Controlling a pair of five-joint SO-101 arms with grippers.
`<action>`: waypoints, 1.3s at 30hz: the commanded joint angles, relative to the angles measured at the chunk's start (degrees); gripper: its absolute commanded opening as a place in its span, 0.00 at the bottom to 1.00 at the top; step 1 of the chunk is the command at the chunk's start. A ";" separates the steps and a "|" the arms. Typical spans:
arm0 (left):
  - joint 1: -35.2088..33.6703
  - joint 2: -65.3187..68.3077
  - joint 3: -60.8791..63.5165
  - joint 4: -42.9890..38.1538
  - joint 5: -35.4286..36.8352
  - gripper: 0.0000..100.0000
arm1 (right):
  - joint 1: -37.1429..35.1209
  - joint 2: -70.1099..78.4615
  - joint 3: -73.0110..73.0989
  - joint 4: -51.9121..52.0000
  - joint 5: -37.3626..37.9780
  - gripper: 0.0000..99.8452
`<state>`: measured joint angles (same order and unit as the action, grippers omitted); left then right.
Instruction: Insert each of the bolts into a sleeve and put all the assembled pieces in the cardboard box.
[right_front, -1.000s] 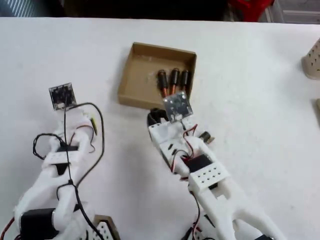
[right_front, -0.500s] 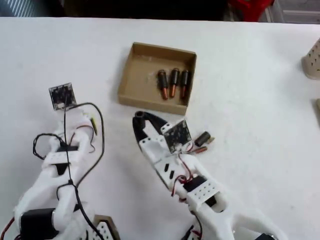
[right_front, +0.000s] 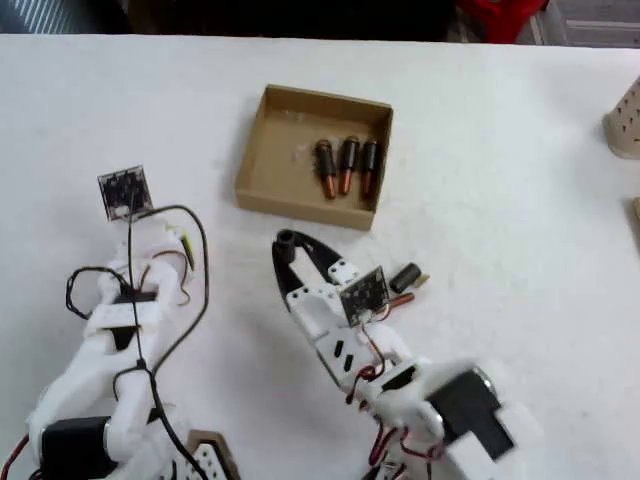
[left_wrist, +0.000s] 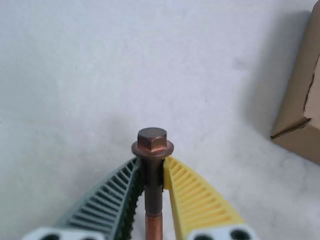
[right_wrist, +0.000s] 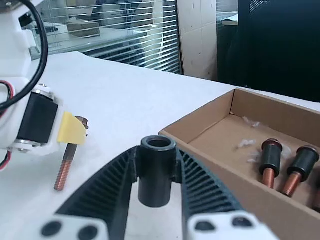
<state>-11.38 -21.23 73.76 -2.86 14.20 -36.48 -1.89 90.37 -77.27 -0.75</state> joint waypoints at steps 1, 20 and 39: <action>-0.75 -2.59 -0.35 -1.85 -0.09 0.02 | 0.57 6.64 -2.64 -10.59 -0.62 0.02; 0.40 -3.03 2.29 -15.03 -0.18 0.02 | -4.18 28.00 -8.97 -22.73 -0.53 0.02; 8.48 -3.03 18.20 -59.25 -0.09 0.02 | -4.18 28.00 -9.05 -22.46 -0.26 0.02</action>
<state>-3.82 -22.02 92.40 -57.89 14.29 -40.18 26.33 82.37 -98.29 -0.75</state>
